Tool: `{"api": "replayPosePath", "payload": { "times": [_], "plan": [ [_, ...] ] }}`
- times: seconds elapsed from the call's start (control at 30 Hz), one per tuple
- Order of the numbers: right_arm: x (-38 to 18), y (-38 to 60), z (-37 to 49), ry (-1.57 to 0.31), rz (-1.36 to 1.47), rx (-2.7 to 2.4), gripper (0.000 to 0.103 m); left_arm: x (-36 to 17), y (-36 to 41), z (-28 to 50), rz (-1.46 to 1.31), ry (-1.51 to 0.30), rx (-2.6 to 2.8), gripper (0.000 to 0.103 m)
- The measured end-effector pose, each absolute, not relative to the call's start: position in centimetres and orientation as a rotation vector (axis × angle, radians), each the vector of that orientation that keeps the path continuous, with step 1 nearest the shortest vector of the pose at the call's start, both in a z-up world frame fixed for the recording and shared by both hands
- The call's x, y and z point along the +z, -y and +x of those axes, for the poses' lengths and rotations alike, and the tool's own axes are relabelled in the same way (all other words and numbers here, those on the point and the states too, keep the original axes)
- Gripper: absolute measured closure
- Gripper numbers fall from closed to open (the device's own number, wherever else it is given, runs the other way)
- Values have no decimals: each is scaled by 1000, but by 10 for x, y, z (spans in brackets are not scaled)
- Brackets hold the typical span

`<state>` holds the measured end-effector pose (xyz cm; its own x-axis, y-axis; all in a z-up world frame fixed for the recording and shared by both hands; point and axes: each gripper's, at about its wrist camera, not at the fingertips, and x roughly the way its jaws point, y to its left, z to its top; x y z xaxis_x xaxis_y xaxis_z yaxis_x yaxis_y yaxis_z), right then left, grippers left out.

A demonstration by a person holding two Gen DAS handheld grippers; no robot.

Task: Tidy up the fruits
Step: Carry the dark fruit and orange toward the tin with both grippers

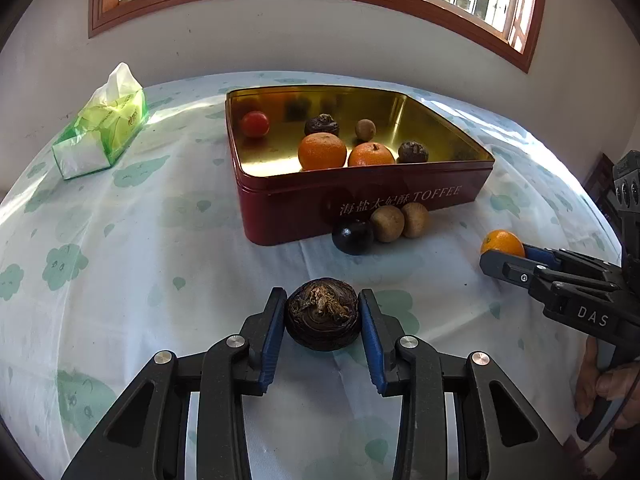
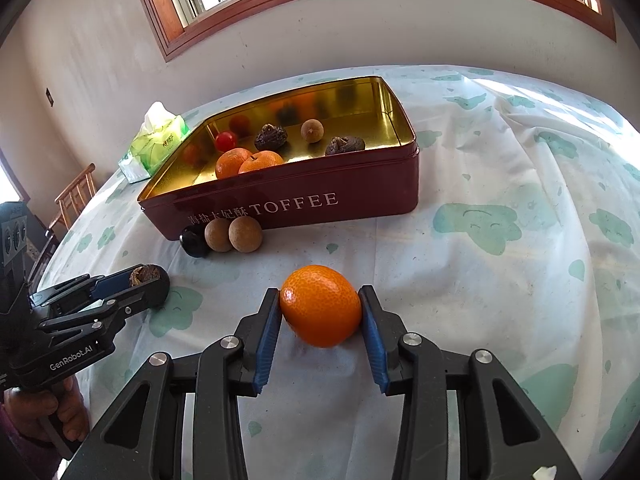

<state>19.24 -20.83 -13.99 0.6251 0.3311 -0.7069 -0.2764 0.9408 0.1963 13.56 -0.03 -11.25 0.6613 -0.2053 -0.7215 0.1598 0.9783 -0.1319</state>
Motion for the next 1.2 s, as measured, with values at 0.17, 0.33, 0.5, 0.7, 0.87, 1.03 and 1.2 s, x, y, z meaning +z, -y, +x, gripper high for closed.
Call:
{"api": "replayPosePath", "payload": {
  "times": [0.17,0.33,0.5,0.7,0.87,1.03,1.2],
  "plan": [
    [-138,208,190,-813,72,355,67,-92,-7,118,-144,-738,-179,66],
    [-119,201,173,-756,69,378,67,-65,-12,107,-145,-665,-145,66],
    [-91,194,157,-689,71,405,67,-48,-15,100,-139,-608,-115,66],
    [-66,188,143,-636,74,432,67,-39,-17,101,-130,-584,-90,66],
    [-53,185,143,-614,71,443,67,-34,-17,105,-123,-573,-82,66],
    [-44,184,148,-601,65,447,67,-30,-17,111,-113,-569,-80,66],
    [-39,181,155,-596,63,451,67,-27,-16,121,-104,-570,-79,66]
  ]
}}
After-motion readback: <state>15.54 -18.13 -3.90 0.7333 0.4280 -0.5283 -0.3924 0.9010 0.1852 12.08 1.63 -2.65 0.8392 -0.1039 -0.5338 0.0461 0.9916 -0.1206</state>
